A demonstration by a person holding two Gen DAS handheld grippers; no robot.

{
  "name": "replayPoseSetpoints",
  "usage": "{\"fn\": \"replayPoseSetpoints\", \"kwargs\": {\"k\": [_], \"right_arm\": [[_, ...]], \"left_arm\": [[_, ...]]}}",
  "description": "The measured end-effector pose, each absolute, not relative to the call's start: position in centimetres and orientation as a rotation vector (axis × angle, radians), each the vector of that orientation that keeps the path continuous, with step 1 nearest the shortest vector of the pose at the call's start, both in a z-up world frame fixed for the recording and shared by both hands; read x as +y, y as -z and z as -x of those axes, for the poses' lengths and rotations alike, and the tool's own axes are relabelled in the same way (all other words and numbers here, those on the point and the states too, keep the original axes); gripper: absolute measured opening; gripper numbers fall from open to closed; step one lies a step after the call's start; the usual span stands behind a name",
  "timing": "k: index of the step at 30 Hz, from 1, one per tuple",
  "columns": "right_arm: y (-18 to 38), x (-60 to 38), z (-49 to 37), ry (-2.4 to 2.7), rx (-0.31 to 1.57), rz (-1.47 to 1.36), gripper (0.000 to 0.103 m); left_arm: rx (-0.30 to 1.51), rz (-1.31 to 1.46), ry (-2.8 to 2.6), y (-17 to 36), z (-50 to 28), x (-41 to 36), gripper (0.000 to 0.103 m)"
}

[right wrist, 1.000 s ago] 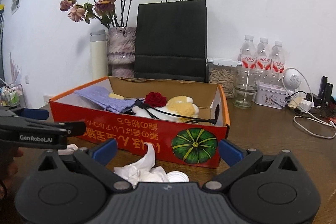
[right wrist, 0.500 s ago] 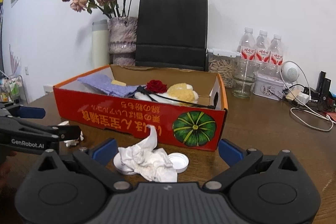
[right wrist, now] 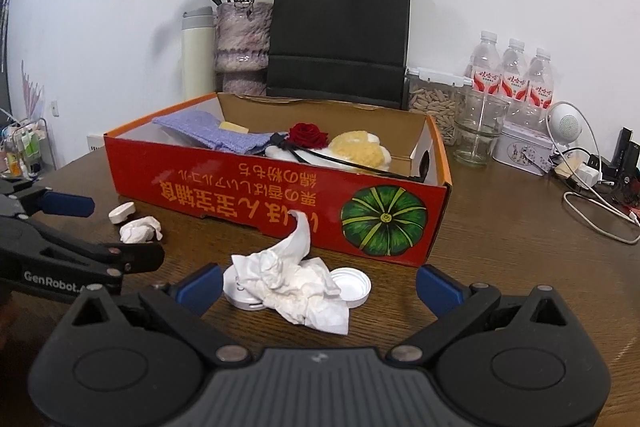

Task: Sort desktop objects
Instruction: 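Withdraw both grippers from the box back toward the desk items, then grasp the crumpled white tissue with the left gripper while the right grasps the tissue pile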

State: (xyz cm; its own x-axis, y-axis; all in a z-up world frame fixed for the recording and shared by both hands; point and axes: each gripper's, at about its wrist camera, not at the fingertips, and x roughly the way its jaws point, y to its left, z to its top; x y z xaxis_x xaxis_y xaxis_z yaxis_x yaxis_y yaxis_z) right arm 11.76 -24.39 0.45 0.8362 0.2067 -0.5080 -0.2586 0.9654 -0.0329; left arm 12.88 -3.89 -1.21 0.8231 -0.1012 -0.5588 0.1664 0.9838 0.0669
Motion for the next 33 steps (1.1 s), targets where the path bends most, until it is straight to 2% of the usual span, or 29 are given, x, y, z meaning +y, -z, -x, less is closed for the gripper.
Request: {"fn": "replayPoseSetpoints", "kwargs": {"k": [11,15,20,21,22,24,33], "right_arm": [[-0.2,-24.4,-12.3,-0.25,0.563,0.094,0.095],[-0.1,-24.3,-12.4,-0.258,0.567,0.093,0.087],[-0.1,-23.8,-12.8,-0.279,0.579,0.096,0.08],[0.0,-23.8,-12.9,-0.281,0.585,0.098,0.076],[0.1,-23.7,-13.0,-0.286,0.592,0.097,0.07],[0.1,-23.8,-13.0,-0.292,0.596,0.088,0.065],[0.0,-23.9,-12.8,-0.299,0.584,0.081,0.052]], "left_arm": [[0.6,-0.101,0.154,1.3,-13.2,-3.8,0.103],[0.604,-0.107,0.173,1.4,-13.5,-4.1,0.103],[0.591,-0.091,0.16,1.2,-13.5,-4.0,0.103],[0.59,-0.081,0.16,1.2,-13.6,-3.8,0.102],[0.59,-0.073,0.164,1.2,-13.7,-3.7,0.1],[0.596,-0.067,0.171,1.3,-13.9,-3.6,0.089],[0.624,-0.057,0.217,1.6,-14.2,-3.7,0.058]]}}
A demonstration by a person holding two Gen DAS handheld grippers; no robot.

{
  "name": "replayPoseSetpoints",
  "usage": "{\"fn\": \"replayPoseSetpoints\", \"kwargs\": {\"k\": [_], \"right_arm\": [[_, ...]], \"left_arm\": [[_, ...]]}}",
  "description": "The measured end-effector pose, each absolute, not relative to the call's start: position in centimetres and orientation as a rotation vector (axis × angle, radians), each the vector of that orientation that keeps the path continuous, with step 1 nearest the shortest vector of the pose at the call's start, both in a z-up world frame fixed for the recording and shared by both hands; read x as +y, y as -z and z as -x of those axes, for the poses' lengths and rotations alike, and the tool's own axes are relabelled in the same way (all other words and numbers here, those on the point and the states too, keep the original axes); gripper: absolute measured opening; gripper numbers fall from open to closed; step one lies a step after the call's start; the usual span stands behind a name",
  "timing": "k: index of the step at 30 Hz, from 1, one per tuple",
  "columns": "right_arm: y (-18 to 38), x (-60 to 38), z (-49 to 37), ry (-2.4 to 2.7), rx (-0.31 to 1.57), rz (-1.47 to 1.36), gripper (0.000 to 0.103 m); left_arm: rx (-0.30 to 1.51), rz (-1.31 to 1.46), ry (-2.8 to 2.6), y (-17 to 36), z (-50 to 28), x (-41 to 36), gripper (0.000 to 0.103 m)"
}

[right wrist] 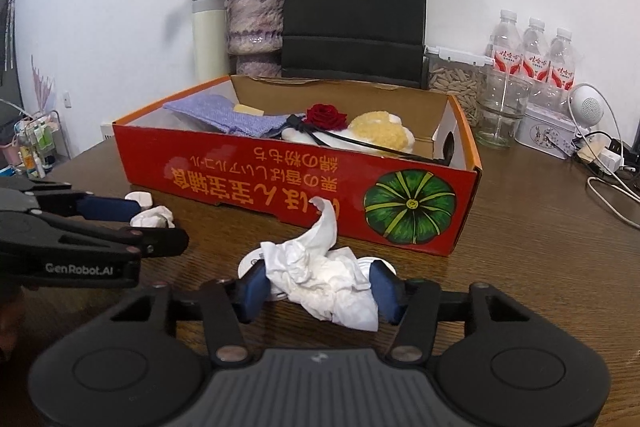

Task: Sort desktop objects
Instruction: 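Grasp the crumpled white tissue with the left gripper while the right grasps the tissue pile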

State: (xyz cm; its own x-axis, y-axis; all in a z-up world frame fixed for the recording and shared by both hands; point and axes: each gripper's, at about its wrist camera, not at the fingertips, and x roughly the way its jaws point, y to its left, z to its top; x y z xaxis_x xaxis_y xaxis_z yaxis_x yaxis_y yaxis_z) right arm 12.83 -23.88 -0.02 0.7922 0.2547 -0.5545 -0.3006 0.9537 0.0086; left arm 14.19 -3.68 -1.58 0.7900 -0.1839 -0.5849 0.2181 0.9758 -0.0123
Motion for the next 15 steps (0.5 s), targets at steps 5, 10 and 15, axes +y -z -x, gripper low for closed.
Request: {"fn": "replayPoseSetpoints", "kwargs": {"k": [5,10,15], "right_arm": [[-0.11,-23.93,-12.66,-0.301,0.573,0.082,0.043],[-0.21,-23.88,-12.43,-0.304,0.561,0.084,0.033],[-0.34,-23.69,-12.12,-0.309,0.542,0.095,0.02]], "left_arm": [[0.64,-0.041,0.224,1.75,-14.34,-3.5,0.051],[0.641,-0.028,0.226,1.78,-14.36,-3.35,0.05],[0.639,-0.026,0.223,1.77,-14.32,-3.37,0.036]]}}
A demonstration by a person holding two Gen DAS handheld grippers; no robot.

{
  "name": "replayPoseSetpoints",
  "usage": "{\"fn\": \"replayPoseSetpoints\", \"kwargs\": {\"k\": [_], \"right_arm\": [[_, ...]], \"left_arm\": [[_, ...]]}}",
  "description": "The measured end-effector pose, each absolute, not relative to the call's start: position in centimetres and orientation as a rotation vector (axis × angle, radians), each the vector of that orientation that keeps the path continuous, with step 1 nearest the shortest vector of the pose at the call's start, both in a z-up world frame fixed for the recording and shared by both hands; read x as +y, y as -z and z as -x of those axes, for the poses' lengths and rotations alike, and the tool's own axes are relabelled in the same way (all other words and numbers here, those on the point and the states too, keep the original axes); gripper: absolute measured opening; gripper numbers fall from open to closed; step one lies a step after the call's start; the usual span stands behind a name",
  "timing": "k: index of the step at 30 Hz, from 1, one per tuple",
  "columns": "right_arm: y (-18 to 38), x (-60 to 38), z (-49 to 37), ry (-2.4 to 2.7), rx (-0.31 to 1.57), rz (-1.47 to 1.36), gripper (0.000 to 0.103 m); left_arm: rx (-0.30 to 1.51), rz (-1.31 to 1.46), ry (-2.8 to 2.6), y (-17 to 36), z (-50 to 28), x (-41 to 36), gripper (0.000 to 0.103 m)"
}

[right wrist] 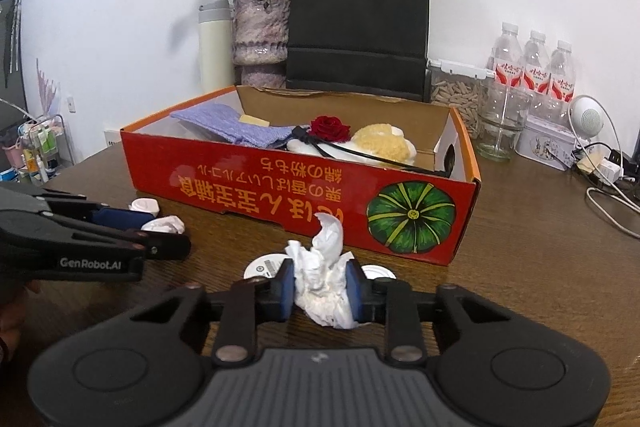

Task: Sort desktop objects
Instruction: 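Grasp the crumpled white tissue with the left gripper while the right grasps the tissue pile, then carry both white tissues into the box and release them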

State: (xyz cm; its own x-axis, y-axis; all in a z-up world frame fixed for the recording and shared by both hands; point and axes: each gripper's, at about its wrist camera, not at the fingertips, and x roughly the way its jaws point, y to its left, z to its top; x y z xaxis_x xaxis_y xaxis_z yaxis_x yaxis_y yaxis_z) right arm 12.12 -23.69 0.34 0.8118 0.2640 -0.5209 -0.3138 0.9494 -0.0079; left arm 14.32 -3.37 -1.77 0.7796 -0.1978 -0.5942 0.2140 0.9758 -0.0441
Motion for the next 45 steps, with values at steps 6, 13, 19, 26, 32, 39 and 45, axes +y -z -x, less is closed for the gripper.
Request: {"fn": "replayPoseSetpoints", "kwargs": {"k": [6,13,19,26,32,39,45], "right_arm": [[-0.5,-23.5,-11.8,-0.313,0.519,0.106,0.015],[-0.8,-23.8,-11.3,-0.287,0.471,0.102,0.014],[-2.0,-24.7,-10.1,-0.267,0.386,0.064,0.014],[-3.1,-25.9,-9.3,-0.231,0.316,0.012,0.014],[-4.4,-25.9,-9.4,-0.23,0.238,-0.027,0.014],[-6.6,-24.7,-12.0,-0.225,0.149,-0.021,0.014],[-6.4,-23.8,-15.5,-0.206,0.15,-0.016,0.014]], "left_arm": [[0.634,-0.033,0.227,1.7,-14.2,-3.4,0.026],[0.591,-0.013,0.239,1.2,-13.6,-3.5,0.025],[0.526,0.007,0.208,0.1,-12.8,-2.9,0.025],[0.443,0.014,0.179,-1.2,-11.7,-2.5,0.025],[0.376,0.036,0.166,-2.8,-11.5,-2.7,0.025],[0.277,0.044,0.16,-5.5,-13.3,-4.0,0.026],[0.266,0.07,0.126,-5.3,-16.6,-4.4,0.026]]}}
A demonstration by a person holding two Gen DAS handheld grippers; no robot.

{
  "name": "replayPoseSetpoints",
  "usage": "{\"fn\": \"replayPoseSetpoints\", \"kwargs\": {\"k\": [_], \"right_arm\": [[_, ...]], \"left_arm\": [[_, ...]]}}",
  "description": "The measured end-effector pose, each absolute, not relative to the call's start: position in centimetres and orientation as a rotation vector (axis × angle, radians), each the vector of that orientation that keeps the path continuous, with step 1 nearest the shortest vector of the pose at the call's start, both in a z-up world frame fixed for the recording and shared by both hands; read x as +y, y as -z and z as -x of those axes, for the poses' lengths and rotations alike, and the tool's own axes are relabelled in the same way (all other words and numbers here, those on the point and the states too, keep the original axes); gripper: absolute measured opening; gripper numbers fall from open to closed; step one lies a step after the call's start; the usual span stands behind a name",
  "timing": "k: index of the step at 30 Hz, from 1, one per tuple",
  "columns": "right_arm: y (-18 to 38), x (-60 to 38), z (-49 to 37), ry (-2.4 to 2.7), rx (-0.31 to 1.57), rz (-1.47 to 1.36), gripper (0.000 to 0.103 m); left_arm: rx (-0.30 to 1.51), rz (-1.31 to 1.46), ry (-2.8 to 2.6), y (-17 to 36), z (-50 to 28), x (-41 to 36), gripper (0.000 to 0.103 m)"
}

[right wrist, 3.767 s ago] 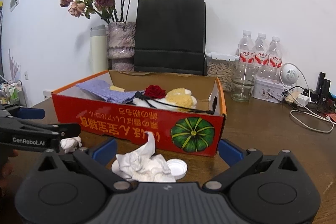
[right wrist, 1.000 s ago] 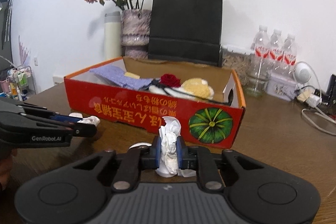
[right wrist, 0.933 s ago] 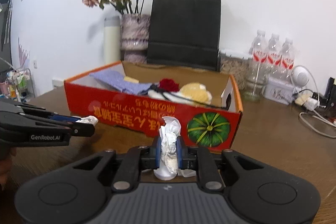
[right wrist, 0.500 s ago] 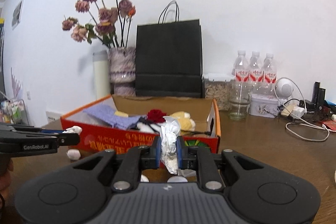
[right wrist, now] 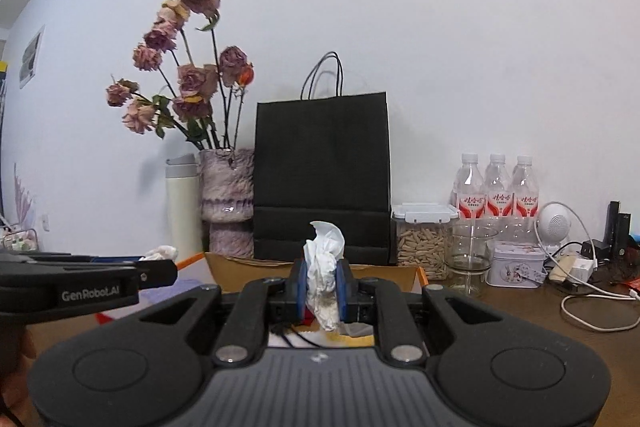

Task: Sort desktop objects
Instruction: 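Carry both white tissues into the box and release them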

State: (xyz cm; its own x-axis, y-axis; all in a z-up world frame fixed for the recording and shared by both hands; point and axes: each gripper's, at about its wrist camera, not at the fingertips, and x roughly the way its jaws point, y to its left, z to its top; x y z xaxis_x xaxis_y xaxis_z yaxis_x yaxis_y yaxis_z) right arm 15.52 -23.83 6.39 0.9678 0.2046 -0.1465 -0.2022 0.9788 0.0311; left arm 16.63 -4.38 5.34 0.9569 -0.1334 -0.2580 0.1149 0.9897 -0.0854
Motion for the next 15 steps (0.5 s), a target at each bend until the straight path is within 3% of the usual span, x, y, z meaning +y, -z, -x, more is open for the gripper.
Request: {"fn": "replayPoseSetpoints", "kwargs": {"k": [15], "right_arm": [[-4.4,-25.2,-23.6,-0.211,0.264,-0.05,0.014]], "left_arm": [[0.317,0.057,0.077,-3.8,-23.5,-3.3,0.026]]}}
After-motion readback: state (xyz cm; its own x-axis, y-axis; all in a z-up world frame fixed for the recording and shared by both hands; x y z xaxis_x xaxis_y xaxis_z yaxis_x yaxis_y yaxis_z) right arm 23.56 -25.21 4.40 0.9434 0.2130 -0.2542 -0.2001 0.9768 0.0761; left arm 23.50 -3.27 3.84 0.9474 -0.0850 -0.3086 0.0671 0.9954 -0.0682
